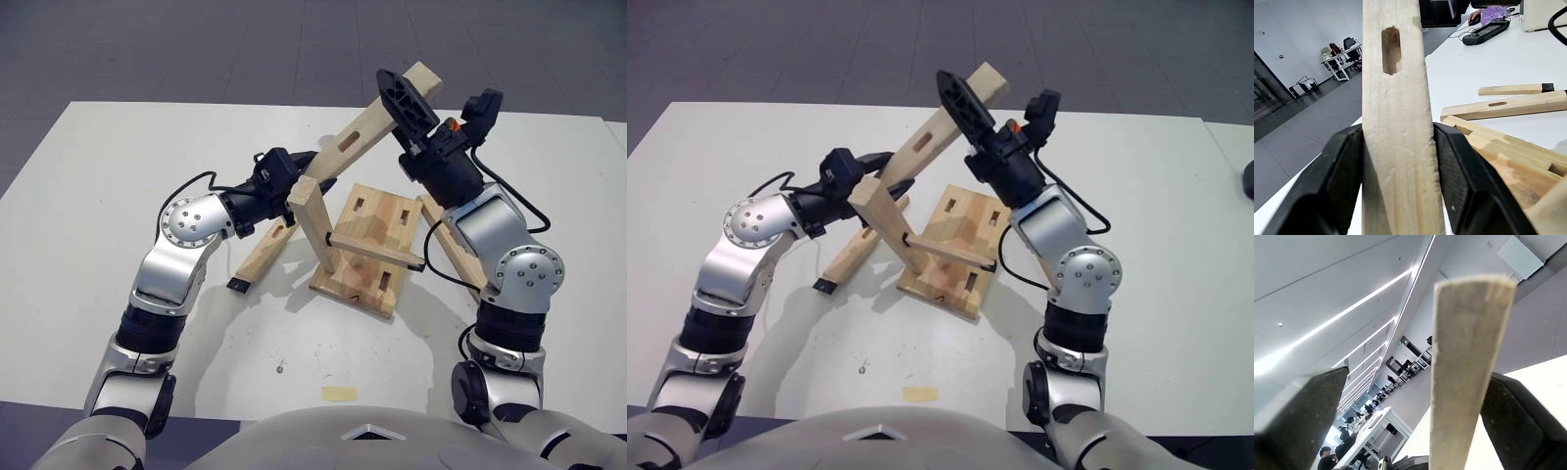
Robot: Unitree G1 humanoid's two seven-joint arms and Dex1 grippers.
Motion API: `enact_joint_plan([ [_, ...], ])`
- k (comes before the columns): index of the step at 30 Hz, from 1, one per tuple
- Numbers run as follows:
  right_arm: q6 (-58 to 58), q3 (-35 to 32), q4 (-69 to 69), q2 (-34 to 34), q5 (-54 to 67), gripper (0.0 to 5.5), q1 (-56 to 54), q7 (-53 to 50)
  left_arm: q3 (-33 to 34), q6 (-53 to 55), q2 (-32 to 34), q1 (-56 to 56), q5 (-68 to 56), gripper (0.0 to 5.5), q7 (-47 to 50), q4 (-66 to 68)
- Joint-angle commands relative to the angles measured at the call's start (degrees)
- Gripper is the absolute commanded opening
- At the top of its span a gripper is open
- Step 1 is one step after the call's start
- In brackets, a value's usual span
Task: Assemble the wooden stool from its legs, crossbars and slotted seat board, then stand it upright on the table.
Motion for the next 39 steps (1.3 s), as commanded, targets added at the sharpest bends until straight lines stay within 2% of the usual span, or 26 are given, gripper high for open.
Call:
enact_joint_plan([
  [1,-1.38,0.01,-0.42,1.35,-1.51,3.75,2.49,-2.27,-0.29,0.64,-0.33,-0.09,0.77,2.08,0.57,-1.69],
  [8,-2.55,2.17,-1.90,4.17,-4.23,2.63,5.12,-6.54,-0.44,2.37,0.57,-0.93,1.97,2.08,1.04,-3.75],
  [17,-2.67,3.81,-3.54,5.45,-4.31,1.05,6.36,-3.51,-1.87,2.15,0.73,0.36,3.31,2.08,0.42,-3.56],
  [25,-5.86,3.19,-3.05,6.32,-7.70,1.02,6.55,-2.05,-1.76,2.77,0.08,0.41,2.36,2.08,-0.06,-3.59],
  [26,-6.50,2.89,-2.94,6.62,-8.15,1.02,6.56,-2.07,-1.60,3.38,0.03,0.41,2.02,2.46,-0.08,-3.63],
  [28,-7.57,2.20,-2.81,6.99,-8.93,1.02,6.55,-2.05,-0.57,4.72,0.01,0.31,0.53,2.73,-0.31,-3.81],
  [30,-8.63,1.68,-2.65,6.66,-10.40,1.02,6.58,-1.83,3.05,6.07,-0.03,-0.66,-2.32,3.05,0.00,-2.88],
  [35,-11.91,-1.40,-2.34,5.14,-13.89,1.02,6.52,-1.74,17.87,9.72,2.82,-6.60,-10.88,3.89,2.08,2.96],
  [37,-12.38,-3.68,-2.59,3.04,-14.51,1.02,6.95,-1.75,22.39,12.75,4.99,-8.27,-16.26,4.23,-0.16,3.47],
  [39,-11.93,-7.33,-2.20,-0.79,-14.22,1.02,7.89,-1.34,25.97,21.96,9.56,-8.41,-26.61,4.56,-6.28,2.06],
])
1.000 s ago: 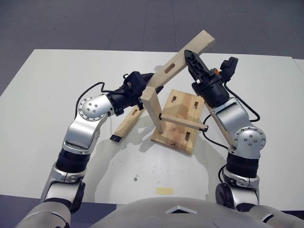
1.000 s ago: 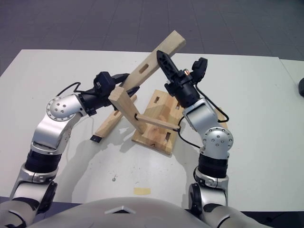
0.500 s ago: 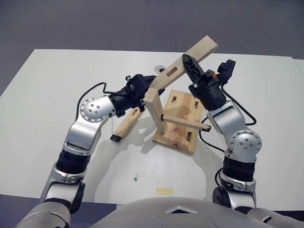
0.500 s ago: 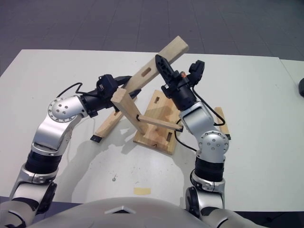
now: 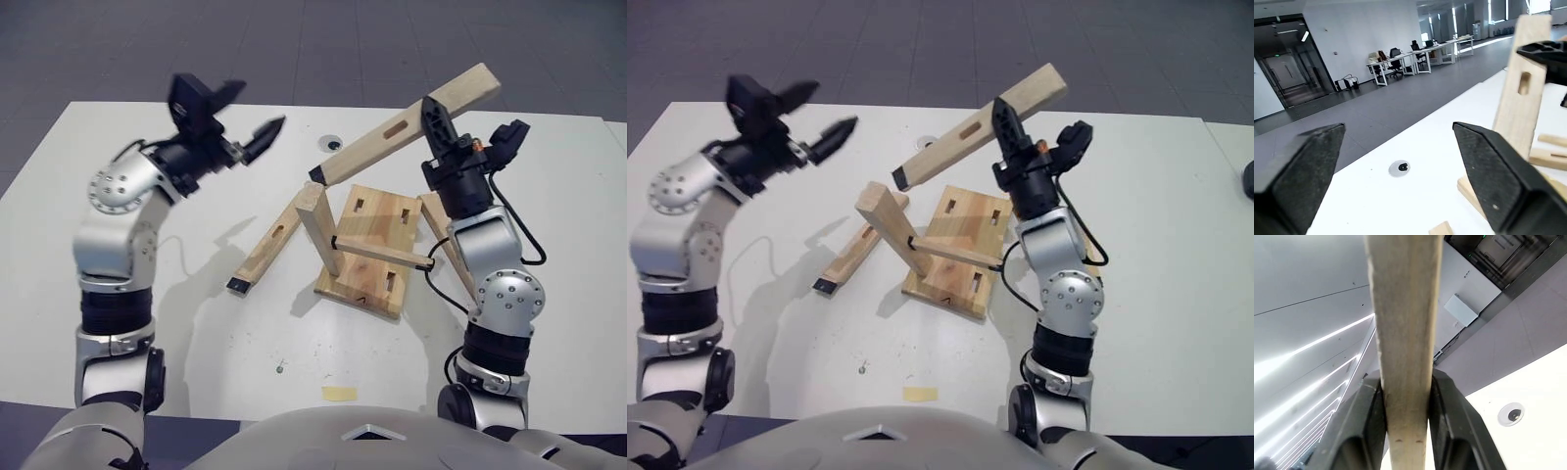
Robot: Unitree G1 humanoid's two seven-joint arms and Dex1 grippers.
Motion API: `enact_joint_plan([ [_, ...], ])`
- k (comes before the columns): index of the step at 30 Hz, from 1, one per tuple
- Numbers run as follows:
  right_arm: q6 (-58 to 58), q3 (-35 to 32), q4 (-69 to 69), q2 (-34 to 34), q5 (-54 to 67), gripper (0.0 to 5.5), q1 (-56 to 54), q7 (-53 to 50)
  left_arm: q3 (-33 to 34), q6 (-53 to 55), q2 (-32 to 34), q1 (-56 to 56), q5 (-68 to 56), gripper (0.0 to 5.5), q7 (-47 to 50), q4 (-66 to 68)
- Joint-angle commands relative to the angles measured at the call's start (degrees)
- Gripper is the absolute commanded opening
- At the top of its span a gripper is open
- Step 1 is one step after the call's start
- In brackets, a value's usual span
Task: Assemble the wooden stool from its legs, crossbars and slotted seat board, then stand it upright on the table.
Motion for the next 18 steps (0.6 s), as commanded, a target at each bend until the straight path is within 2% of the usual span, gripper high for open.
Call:
enact_joint_plan([
  [1,0.24,-7.55,1.02,-7.52,-0.01,1.02,1.45,0.65,7.72,18.01,9.54,-1.17,-21.67,4.76,-12.24,-2.48],
  [3,0.91,-10.82,2.86,-11.00,0.89,1.02,1.45,1.59,10.60,27.46,14.99,-1.86,-33.50,5.12,-18.62,-3.39],
  [6,1.92,-13.19,3.86,-14.12,1.74,1.02,2.19,3.52,8.87,32.05,18.39,-4.66,-38.86,5.40,-24.35,-2.32],
  [9,3.02,-13.28,4.96,-15.05,2.40,1.02,1.84,5.07,3.16,34.08,17.87,-6.21,-40.19,5.40,-27.05,-4.10],
  [13,4.30,-11.81,5.09,-14.33,3.33,1.02,0.87,5.69,-9.79,29.92,14.68,-6.53,-32.79,5.40,-30.25,-7.33],
  [16,4.69,-11.96,4.08,-12.71,5.45,1.02,2.30,4.27,-12.16,30.01,11.92,-7.69,-33.13,5.40,-29.89,-6.37],
  [18,5.06,-12.04,3.01,-11.51,7.63,1.02,3.70,3.95,-12.06,29.12,11.88,-7.68,-32.74,5.14,-29.85,-6.10],
])
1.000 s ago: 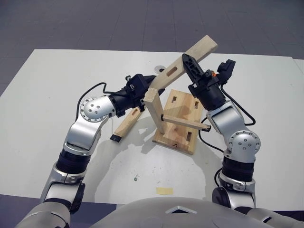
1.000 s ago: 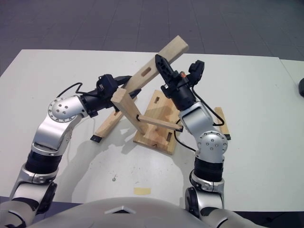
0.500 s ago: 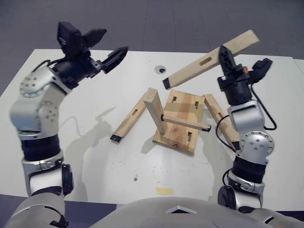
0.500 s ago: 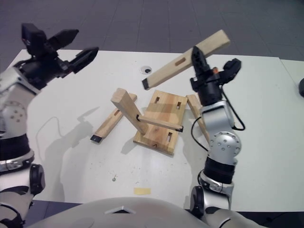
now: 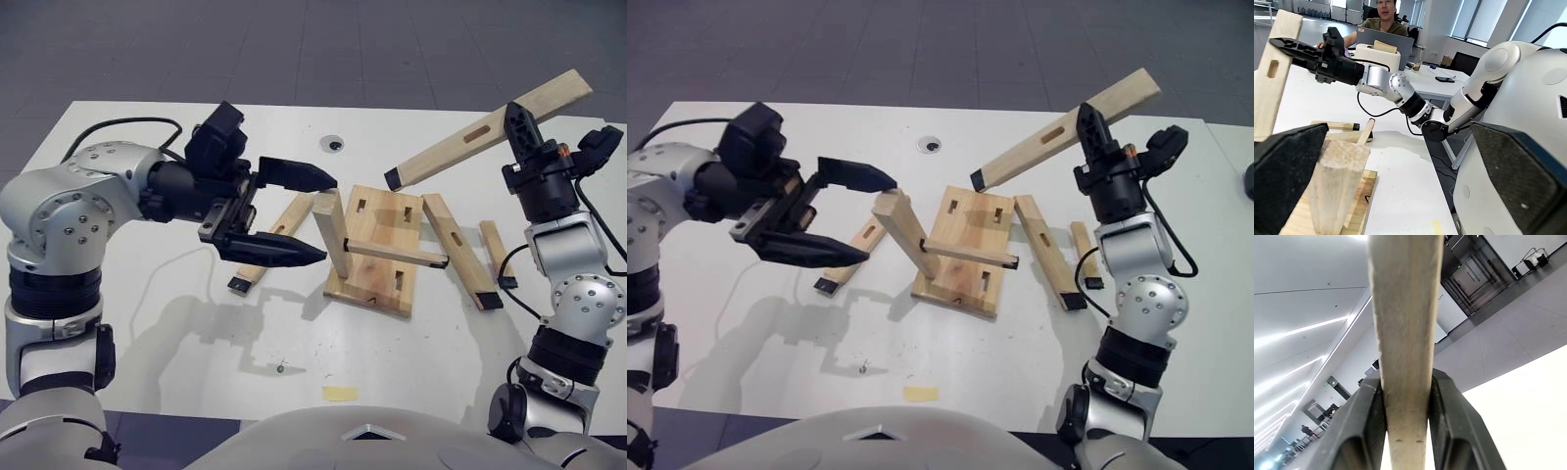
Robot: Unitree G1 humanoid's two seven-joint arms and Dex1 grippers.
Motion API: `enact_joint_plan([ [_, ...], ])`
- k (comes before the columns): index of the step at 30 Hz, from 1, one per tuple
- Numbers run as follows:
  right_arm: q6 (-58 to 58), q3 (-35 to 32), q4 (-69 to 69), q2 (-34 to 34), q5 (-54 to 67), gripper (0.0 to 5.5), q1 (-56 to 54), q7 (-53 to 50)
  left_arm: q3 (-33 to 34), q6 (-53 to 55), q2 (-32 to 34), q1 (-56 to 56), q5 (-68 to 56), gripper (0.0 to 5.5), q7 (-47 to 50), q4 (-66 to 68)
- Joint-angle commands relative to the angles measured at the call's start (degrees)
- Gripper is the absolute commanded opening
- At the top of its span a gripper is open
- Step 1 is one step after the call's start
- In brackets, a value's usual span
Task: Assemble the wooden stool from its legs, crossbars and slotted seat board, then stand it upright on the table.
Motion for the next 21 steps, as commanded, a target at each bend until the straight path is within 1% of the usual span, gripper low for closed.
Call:
enact_joint_plan([
  [1,1.17,-0.06,-2.49,2.40,4.58,1.02,2.35,-1.23,-1.63,-0.28,-0.22,0.06,2.15,4.96,0.29,0.94],
  [2,1.43,0.28,-3.08,2.59,4.94,1.02,3.13,-1.11,-1.11,-0.57,-0.49,-0.40,2.12,5.16,0.75,1.65],
  [3,1.62,0.70,-3.52,2.81,4.98,1.02,3.80,-0.95,-0.33,-0.57,-0.95,-0.97,1.56,5.15,1.40,2.25],
  [4,1.73,1.08,-3.81,3.02,4.91,1.02,4.33,-0.84,0.50,-0.67,-1.61,-1.60,0.99,5.36,2.26,2.74],
  [7,1.58,1.70,-4.10,4.05,5.77,1.02,4.53,-1.07,3.90,-1.22,-4.25,-3.69,-1.17,5.40,6.27,3.61],
  [9,1.34,1.56,-3.88,4.27,6.52,1.02,4.02,-1.23,5.61,-0.20,-4.88,-4.06,-3.28,5.40,7.85,3.48],
  [10,1.25,1.47,-3.63,4.25,6.60,1.02,3.75,-1.41,5.33,-0.01,-4.53,-3.45,-3.01,5.40,7.78,3.00],
  [14,0.81,1.08,-2.89,3.82,6.60,1.02,3.46,-1.85,-0.45,-1.44,-3.05,-0.75,1.93,5.40,4.52,2.29],
  [18,0.40,0.70,-2.40,3.90,7.05,1.02,2.85,-2.31,-5.46,-4.31,-5.77,-1.74,6.97,5.40,3.42,4.39],
  [21,0.53,0.98,-2.08,3.85,6.81,1.02,2.90,-2.28,-6.72,-5.44,-8.43,-1.72,8.34,4.92,4.57,4.55],
])
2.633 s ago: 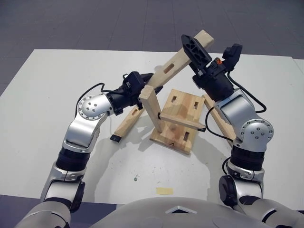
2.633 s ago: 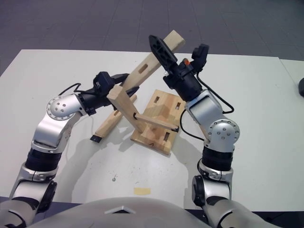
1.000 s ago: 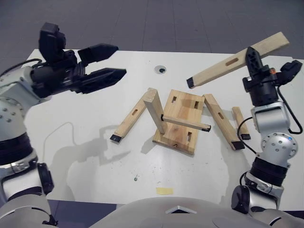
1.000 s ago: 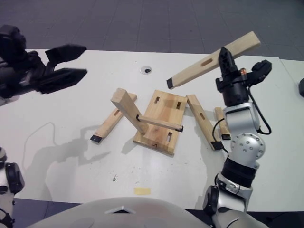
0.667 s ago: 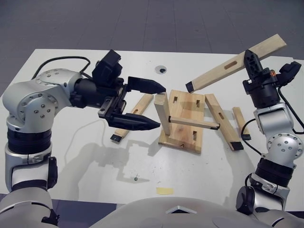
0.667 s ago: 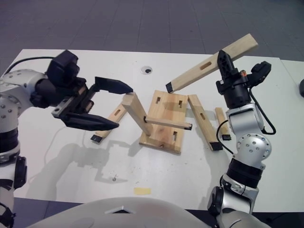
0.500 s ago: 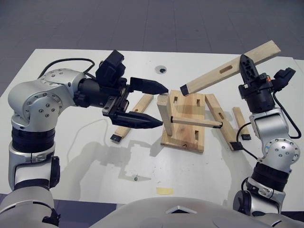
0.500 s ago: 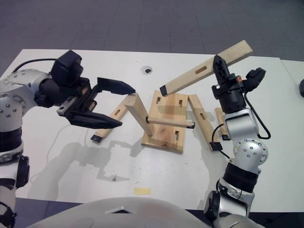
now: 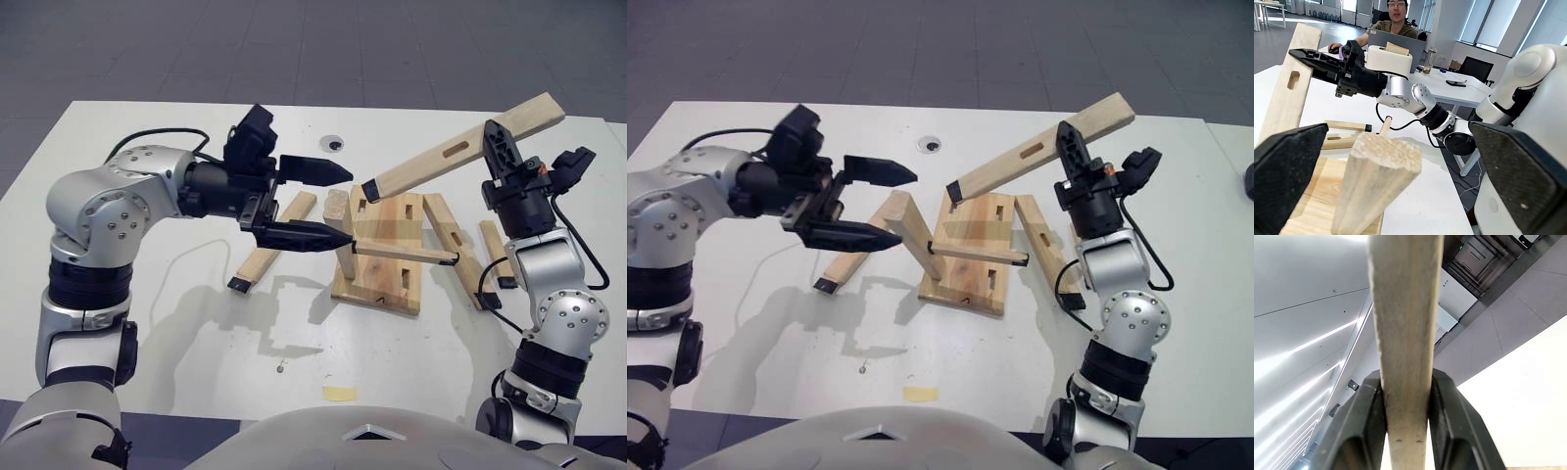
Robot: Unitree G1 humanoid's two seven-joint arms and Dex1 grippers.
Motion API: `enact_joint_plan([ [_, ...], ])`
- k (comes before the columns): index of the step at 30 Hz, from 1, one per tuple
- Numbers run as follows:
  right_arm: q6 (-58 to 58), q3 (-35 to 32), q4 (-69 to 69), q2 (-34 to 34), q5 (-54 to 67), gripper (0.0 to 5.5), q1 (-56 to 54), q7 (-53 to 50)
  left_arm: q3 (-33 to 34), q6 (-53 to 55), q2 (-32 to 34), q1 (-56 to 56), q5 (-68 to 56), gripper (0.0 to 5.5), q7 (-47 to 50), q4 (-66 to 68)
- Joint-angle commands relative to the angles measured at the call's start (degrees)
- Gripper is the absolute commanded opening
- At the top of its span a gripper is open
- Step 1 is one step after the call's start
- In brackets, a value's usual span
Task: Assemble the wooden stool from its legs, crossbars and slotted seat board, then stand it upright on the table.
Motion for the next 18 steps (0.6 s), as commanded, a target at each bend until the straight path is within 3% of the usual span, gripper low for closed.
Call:
enact_joint_plan([
  [1,-0.44,-0.41,0.38,-0.15,0.39,1.02,-0.48,-0.47,-2.08,-1.51,-3.03,-0.72,1.91,4.71,0.65,0.01],
  [12,-1.15,-0.64,1.32,0.08,0.14,1.02,-0.80,-1.02,-2.23,-2.41,-2.85,1.91,4.09,2.78,0.56,-1.84],
  [18,-1.78,0.50,0.69,-1.17,-2.69,1.02,-1.71,-0.05,-0.24,-3.98,-5.58,3.63,4.85,2.47,6.15,-3.13],
])
